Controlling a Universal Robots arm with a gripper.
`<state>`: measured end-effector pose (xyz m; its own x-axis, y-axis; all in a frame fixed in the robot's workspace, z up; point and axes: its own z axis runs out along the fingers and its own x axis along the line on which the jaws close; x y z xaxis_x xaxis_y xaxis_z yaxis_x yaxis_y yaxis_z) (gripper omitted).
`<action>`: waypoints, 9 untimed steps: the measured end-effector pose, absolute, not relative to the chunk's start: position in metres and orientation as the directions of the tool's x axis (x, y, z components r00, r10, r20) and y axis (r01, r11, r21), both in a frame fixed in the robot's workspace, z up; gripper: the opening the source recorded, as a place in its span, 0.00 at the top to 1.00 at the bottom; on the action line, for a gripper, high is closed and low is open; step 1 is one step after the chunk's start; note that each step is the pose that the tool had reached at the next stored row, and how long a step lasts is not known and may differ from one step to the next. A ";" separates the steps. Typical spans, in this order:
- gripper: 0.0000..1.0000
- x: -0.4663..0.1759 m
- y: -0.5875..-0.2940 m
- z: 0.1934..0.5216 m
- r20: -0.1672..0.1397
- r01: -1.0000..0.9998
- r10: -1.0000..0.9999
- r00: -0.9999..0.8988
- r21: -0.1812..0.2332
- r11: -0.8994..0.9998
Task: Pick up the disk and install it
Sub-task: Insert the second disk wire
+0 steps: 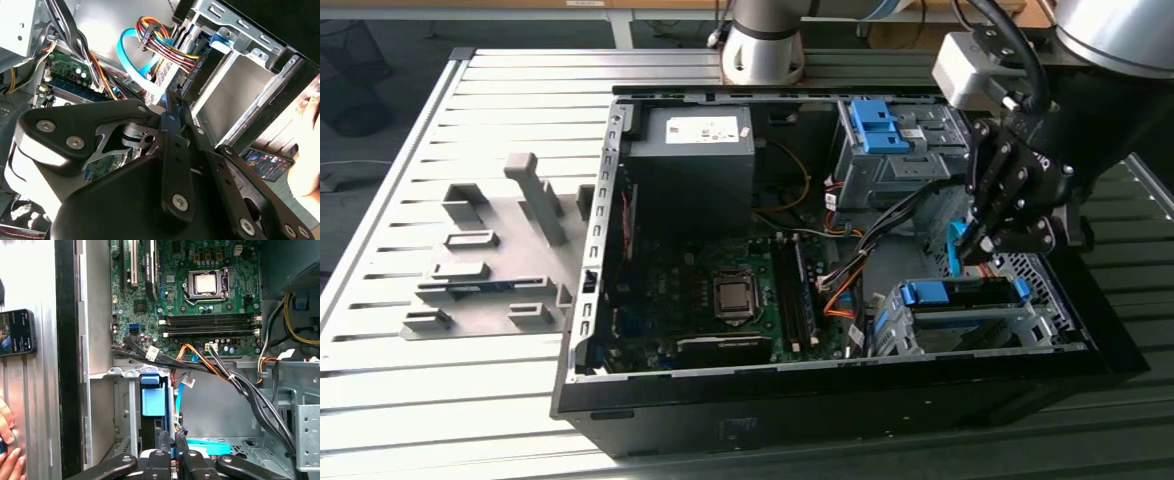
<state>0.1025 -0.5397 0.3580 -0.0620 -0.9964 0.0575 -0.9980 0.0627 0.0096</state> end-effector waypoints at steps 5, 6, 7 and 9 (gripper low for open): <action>0.84 0.103 -0.547 0.354 0.044 -0.998 -0.997 -0.063 0.010 0.064; 0.84 0.103 -0.547 0.353 0.041 -0.998 -0.997 -0.064 0.011 0.065; 0.84 0.103 -0.547 0.351 0.038 -0.998 -0.997 -0.066 0.011 0.066; 0.84 0.104 -0.548 0.350 0.035 -0.998 -0.997 -0.069 0.012 0.069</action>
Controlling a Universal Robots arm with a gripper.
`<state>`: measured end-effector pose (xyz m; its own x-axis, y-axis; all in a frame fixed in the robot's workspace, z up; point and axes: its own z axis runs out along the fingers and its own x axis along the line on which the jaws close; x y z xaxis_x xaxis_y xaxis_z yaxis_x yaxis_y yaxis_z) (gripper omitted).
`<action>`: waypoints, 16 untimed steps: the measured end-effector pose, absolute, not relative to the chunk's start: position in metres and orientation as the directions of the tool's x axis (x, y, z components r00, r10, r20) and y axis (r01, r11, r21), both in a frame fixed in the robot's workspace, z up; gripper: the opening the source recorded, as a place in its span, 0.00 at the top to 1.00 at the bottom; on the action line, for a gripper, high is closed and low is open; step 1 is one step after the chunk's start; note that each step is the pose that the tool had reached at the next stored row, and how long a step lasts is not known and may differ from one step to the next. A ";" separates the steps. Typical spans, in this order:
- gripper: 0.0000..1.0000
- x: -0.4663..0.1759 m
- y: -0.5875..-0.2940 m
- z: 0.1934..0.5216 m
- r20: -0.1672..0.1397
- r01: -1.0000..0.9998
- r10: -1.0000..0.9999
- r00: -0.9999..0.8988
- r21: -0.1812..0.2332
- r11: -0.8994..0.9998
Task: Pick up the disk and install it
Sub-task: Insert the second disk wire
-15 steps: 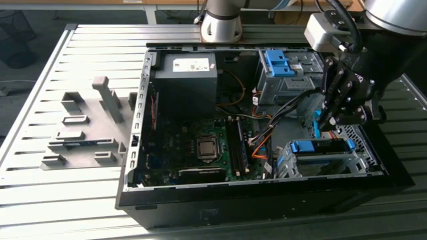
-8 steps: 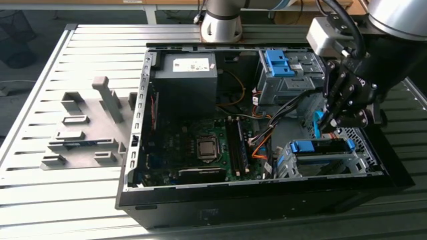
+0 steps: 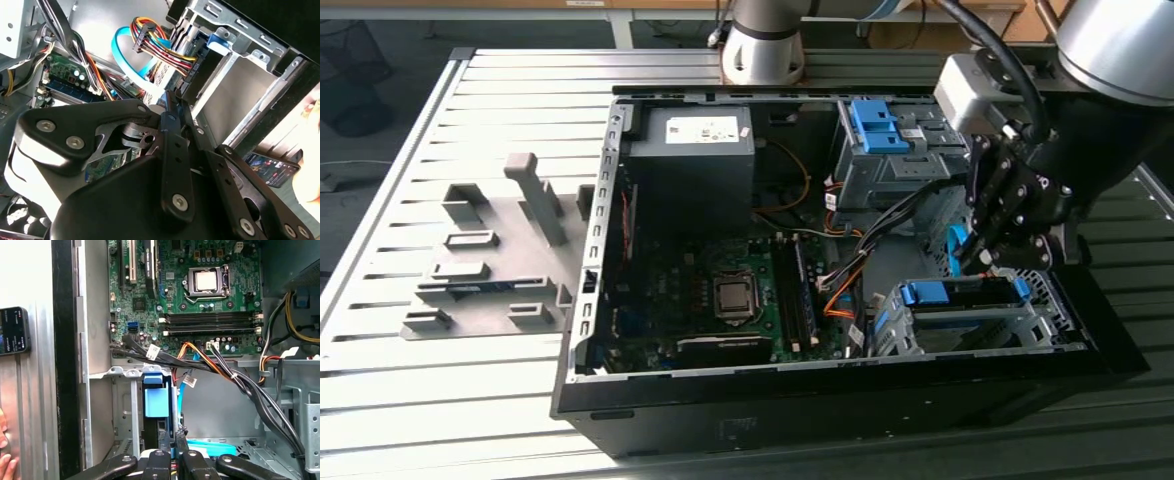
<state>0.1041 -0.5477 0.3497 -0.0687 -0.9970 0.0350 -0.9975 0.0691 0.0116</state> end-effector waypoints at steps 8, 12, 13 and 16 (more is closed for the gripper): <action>0.84 0.106 -0.549 0.345 0.034 -0.996 -0.996 -0.085 0.013 0.085; 0.84 0.107 -0.553 0.340 0.030 -0.996 -0.996 -0.086 0.015 0.087; 0.84 0.107 -0.553 0.340 0.029 -0.996 -0.996 -0.087 0.016 0.087; 0.84 0.107 -0.554 0.339 0.029 -0.996 -0.996 -0.087 0.016 0.087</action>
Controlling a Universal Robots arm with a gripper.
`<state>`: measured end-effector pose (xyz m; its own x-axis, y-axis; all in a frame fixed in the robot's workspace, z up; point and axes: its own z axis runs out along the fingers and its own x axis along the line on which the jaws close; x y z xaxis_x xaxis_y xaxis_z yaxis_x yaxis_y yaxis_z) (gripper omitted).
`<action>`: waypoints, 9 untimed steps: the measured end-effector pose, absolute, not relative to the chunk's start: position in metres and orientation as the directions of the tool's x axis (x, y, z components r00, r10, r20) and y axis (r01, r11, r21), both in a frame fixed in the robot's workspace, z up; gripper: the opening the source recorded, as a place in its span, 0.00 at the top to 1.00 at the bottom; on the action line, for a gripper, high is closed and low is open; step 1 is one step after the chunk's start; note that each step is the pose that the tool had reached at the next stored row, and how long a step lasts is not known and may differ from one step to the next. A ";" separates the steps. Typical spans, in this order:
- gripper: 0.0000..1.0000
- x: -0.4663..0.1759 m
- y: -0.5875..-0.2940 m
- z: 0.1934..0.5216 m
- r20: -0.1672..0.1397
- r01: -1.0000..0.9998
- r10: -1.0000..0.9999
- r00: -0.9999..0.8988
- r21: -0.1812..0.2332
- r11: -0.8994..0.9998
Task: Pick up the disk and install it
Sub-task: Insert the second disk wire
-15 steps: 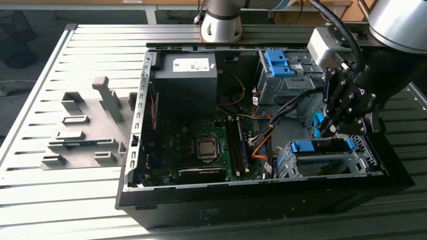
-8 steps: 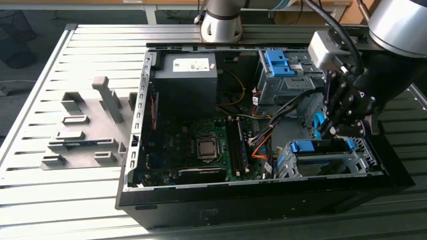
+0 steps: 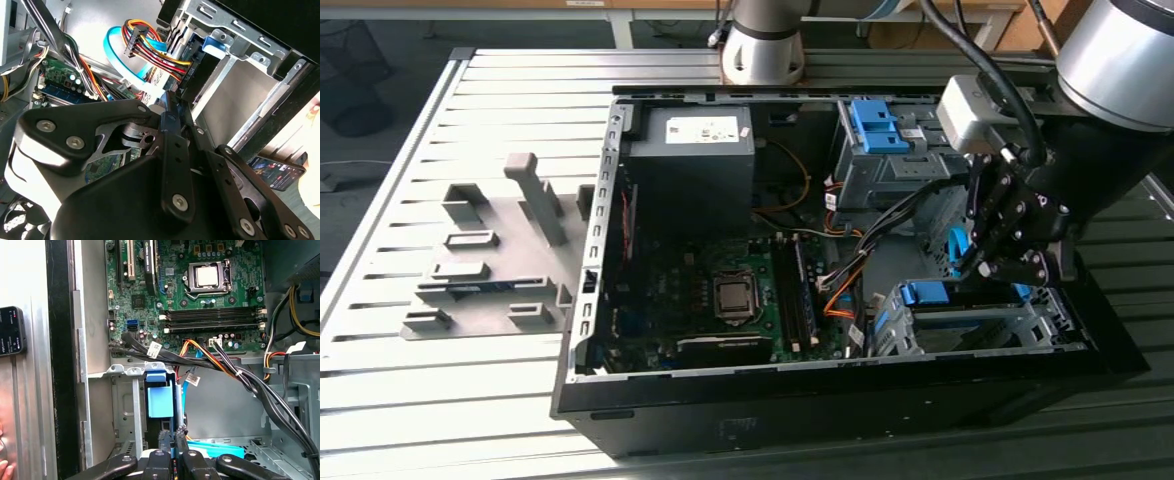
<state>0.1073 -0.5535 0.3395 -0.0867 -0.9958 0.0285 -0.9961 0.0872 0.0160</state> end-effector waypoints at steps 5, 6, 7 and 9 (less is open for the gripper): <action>0.84 0.108 -0.554 0.339 0.028 -0.996 -0.996 -0.086 0.018 0.087; 0.84 0.109 -0.554 0.339 0.028 -0.996 -0.996 -0.087 0.019 0.087; 0.84 0.109 -0.554 0.339 0.028 -0.996 -0.996 -0.087 0.020 0.087; 0.84 0.110 -0.554 0.339 0.027 -0.996 -0.996 -0.087 0.021 0.087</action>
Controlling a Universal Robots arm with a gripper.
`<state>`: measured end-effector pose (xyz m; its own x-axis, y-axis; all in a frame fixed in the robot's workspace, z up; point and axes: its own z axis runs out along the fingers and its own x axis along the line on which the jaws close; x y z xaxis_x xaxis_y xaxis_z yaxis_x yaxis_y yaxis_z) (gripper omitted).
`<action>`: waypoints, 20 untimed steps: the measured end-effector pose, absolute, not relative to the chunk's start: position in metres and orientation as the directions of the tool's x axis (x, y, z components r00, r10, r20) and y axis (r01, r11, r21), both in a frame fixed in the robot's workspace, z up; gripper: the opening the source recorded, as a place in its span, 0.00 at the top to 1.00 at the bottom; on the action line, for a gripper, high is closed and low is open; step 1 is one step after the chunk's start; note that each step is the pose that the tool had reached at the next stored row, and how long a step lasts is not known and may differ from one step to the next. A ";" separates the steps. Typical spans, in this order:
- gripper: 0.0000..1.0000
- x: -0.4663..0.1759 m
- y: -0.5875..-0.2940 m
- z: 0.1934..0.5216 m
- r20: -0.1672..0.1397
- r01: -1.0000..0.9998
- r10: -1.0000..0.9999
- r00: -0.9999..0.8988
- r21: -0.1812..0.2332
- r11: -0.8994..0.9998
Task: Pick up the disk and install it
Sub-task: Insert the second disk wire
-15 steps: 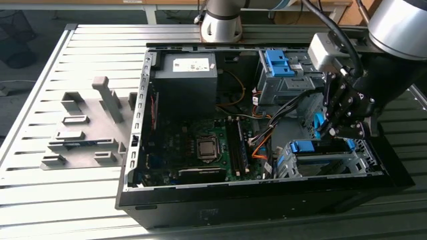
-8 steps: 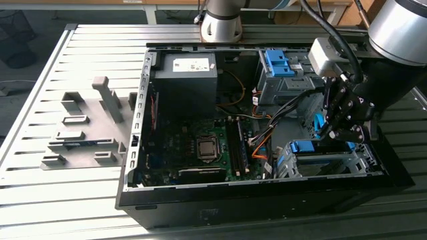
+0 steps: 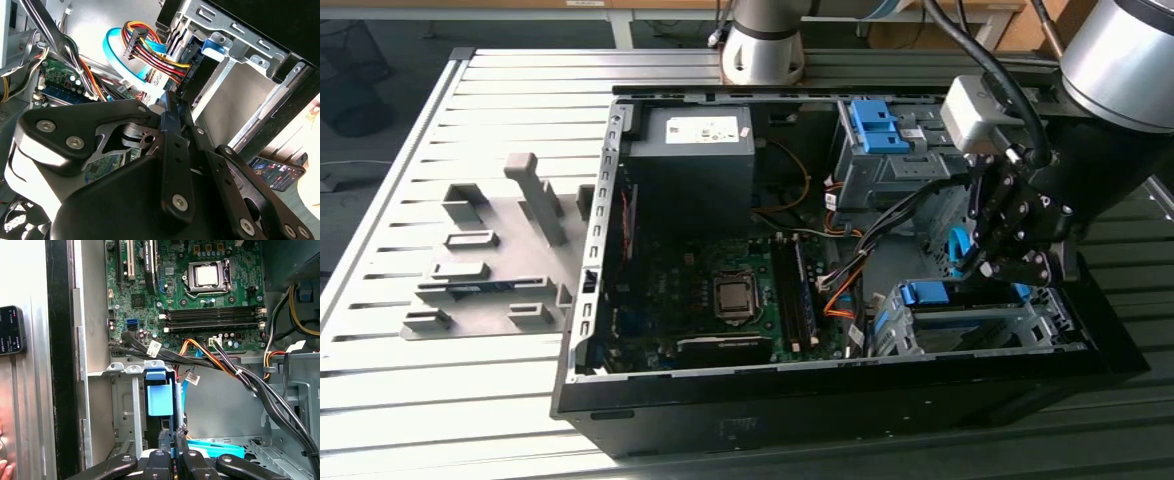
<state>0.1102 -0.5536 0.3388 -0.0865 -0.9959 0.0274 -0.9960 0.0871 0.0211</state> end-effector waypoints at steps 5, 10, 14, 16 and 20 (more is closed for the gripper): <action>0.84 0.111 -0.554 0.337 0.025 -0.996 -0.996 -0.086 0.023 0.087; 0.84 0.111 -0.554 0.336 0.025 -0.996 -0.996 -0.086 0.025 0.087; 0.84 0.112 -0.554 0.336 0.024 -0.996 -0.996 -0.086 0.027 0.087; 0.84 0.112 -0.555 0.336 0.024 -0.996 -0.996 -0.087 0.028 0.087; 0.84 0.113 -0.556 0.335 0.023 -0.996 -0.996 -0.088 0.029 0.088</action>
<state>0.1126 -0.5557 0.3351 -0.0876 -0.9959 0.0226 -0.9957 0.0882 0.0294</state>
